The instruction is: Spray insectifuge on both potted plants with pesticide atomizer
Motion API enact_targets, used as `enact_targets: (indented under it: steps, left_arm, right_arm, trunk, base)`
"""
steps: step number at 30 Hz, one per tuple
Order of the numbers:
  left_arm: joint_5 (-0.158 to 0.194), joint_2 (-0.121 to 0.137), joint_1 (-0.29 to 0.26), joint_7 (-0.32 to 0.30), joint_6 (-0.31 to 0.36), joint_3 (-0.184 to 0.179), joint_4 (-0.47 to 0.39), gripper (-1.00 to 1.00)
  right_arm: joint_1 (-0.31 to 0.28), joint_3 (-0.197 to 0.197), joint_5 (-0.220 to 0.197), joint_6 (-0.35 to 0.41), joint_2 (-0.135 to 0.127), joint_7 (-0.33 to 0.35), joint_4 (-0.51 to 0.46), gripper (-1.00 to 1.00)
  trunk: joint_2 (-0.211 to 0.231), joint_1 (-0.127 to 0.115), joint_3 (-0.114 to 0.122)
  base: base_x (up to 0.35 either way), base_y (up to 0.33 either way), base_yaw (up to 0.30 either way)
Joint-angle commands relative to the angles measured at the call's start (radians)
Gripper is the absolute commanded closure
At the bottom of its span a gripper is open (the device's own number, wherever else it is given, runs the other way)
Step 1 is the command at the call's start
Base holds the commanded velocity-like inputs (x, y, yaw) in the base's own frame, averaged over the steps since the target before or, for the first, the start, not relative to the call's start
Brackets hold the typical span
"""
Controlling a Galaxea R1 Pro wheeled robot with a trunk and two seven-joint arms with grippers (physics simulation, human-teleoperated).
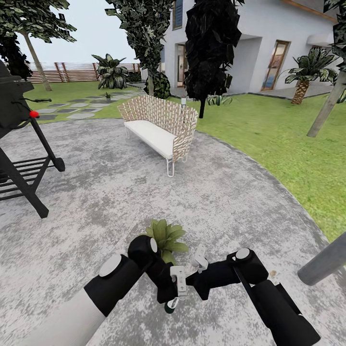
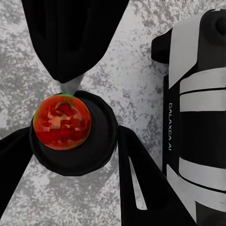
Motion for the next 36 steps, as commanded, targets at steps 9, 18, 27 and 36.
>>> enact_targets:
  steps: [9,18,27,36]
  left_arm:
    - [-0.008,-0.014,-0.001,-0.008,0.011,0.000,-0.001,1.00]
    - [-0.006,-0.010,-0.003,-0.011,0.010,-0.001,-0.001,1.00]
    - [-0.006,-0.005,-0.001,-0.012,0.004,0.007,0.013,1.00]
    - [-0.006,0.066,0.001,-0.012,-0.006,0.085,0.082,1.00]
  right_arm:
    - [0.000,0.001,0.008,0.006,0.000,0.007,-0.001,1.00]
    - [-0.001,0.001,0.008,0.006,-0.001,0.007,-0.002,1.00]
    - [-0.001,0.001,0.008,0.006,-0.002,0.007,-0.002,1.00]
    - [-0.001,-0.001,0.008,0.006,-0.007,0.008,-0.003,1.00]
  trunk:
    - [0.000,0.000,-0.001]
    - [0.000,0.000,-0.001]
    - [0.000,0.000,-0.001]
    - [0.000,0.000,-0.001]
  base:
    - [0.000,0.000,0.000]
    - [0.000,0.000,0.000]
    - [0.000,0.000,0.000]
    - [0.000,0.000,0.000]
